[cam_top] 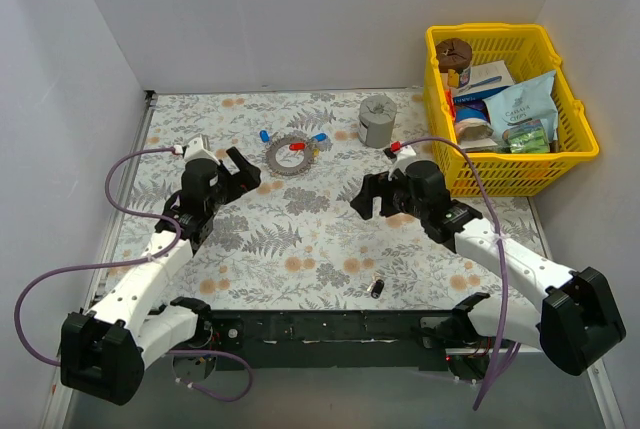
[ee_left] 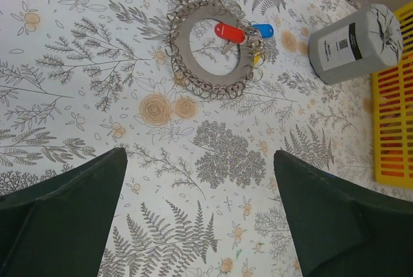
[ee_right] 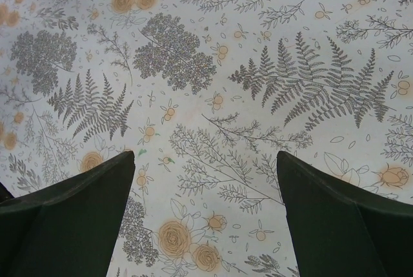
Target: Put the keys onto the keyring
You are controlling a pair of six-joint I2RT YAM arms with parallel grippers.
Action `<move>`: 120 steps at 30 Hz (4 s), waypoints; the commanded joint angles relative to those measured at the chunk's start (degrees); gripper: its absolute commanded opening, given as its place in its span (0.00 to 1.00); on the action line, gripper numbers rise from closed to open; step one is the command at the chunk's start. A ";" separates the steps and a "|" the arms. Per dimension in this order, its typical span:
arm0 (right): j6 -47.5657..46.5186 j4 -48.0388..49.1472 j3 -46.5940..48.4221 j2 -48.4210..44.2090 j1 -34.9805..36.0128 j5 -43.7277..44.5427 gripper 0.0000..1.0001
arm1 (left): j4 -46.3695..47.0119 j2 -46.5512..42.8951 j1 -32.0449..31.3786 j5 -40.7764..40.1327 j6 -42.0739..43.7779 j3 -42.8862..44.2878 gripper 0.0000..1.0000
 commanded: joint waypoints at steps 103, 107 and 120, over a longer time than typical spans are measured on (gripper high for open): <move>-2.24 -2.99 4.65 7.08 8.87 0.66 0.94 | -21.52 45.39 -6.14 -1.61 5.04 28.84 0.71; -2.15 -3.43 4.57 7.17 8.87 0.40 0.94 | -23.28 47.68 -7.90 -3.89 5.39 29.99 0.70; -2.42 -0.97 2.37 7.16 8.87 1.37 0.94 | -24.78 50.77 -10.53 -1.62 6.09 28.06 0.40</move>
